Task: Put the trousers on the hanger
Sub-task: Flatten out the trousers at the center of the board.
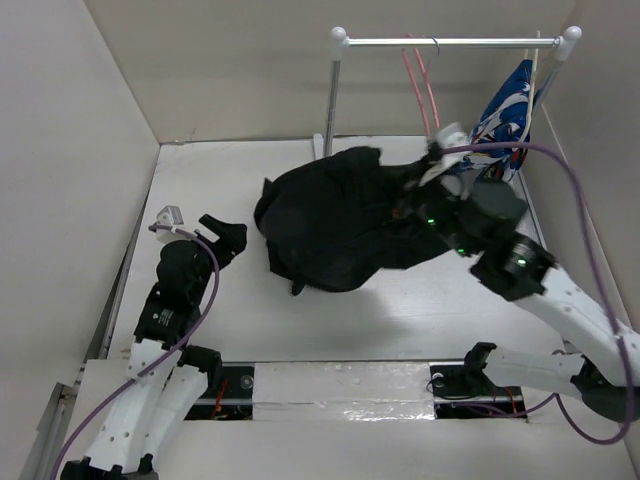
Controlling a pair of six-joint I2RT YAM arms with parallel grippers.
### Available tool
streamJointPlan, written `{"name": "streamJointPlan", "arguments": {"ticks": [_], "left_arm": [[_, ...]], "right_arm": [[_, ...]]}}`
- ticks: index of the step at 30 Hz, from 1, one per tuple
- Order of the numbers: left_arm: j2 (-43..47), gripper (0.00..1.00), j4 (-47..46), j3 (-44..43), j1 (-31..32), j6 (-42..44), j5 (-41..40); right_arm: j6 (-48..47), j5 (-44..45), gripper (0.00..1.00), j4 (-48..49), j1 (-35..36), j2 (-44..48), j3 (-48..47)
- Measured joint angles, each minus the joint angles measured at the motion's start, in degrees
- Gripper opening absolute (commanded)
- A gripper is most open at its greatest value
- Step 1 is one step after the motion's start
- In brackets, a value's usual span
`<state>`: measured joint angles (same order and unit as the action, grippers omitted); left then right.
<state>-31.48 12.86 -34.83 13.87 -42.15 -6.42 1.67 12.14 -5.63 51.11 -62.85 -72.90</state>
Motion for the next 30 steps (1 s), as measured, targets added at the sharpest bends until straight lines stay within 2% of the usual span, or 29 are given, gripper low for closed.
{"name": "streamJointPlan", "arguments": {"ticks": [4,9,12,14,18,22,24,28,30], "left_arm": [[-1.49,0.81,-3.96,1.46,0.0,-0.81,2.49],[-6.78,0.79,-11.52,7.96,0.0,-1.75,9.31],[-12.59,0.74,-16.76,12.37,0.07,-2.1,15.23],[-16.41,0.74,-19.34,15.1,0.33,-2.16,18.86],[-18.05,0.77,-23.08,19.43,1.09,-1.49,22.69],[-21.22,0.82,-28.11,20.26,1.97,-0.85,24.28],[-24.81,0.81,-31.54,20.02,5.79,-0.39,23.12],[-36.54,0.79,-31.95,13.81,22.32,0.72,15.76],[-41.7,0.79,-33.66,11.13,27.69,0.72,13.92]], "right_arm": [[-3.39,4.74,0.0,-8.39,-0.09,7.69,-9.92],[-5.42,10.32,0.0,-15.3,-0.09,12.96,-14.25],[-5.79,12.55,0.0,-17.97,-0.09,13.35,-14.36],[-5.84,13.68,0.0,-20.37,-0.09,12.41,-14.34],[-5.84,14.53,0.0,-22.58,-0.07,10.21,-13.99],[-5.86,14.71,0.0,-23.58,-0.04,8.76,-13.51],[-5.86,14.88,0.0,-23.69,-0.04,8.5,-13.51],[-5.97,16.09,0.0,-23.76,-0.04,8.63,-13.53],[-5.97,16.48,0.0,-24.0,-0.11,8.9,-13.53]]}}
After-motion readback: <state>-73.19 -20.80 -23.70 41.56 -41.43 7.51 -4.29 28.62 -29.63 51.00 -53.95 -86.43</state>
